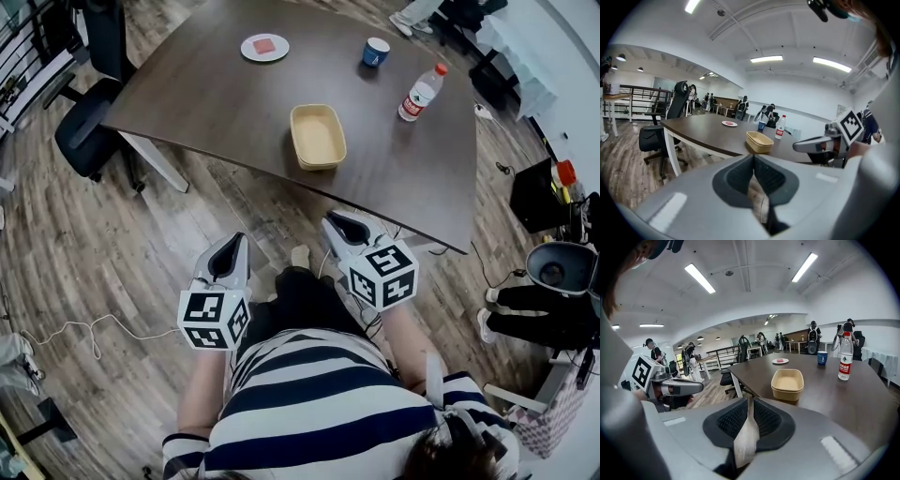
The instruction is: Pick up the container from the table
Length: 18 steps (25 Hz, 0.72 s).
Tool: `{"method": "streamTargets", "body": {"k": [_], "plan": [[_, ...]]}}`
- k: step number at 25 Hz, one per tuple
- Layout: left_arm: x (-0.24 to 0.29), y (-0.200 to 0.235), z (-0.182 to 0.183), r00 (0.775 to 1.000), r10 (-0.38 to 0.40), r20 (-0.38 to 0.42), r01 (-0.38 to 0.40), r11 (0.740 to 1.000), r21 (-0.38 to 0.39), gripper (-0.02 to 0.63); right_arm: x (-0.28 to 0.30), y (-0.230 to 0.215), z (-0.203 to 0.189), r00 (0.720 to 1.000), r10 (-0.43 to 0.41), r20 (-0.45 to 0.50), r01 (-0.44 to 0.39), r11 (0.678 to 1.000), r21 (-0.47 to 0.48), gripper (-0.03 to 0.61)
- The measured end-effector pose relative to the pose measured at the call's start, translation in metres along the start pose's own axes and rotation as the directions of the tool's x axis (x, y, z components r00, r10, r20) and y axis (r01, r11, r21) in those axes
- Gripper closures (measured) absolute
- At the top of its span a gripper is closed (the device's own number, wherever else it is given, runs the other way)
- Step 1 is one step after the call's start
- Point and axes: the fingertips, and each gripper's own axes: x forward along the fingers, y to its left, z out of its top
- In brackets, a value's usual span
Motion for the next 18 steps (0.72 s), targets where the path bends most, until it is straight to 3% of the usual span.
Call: {"method": "streamTargets", "body": {"k": [18], "plan": [[0.089, 0.034, 0.039, 0.996, 0.08, -0.031, -0.08, 0.997, -0.009, 0.614, 0.094, -0.062, 0.047, 0.994, 0.076, -0.072, -0.08, 0.995, -0.061, 0.483]]}}
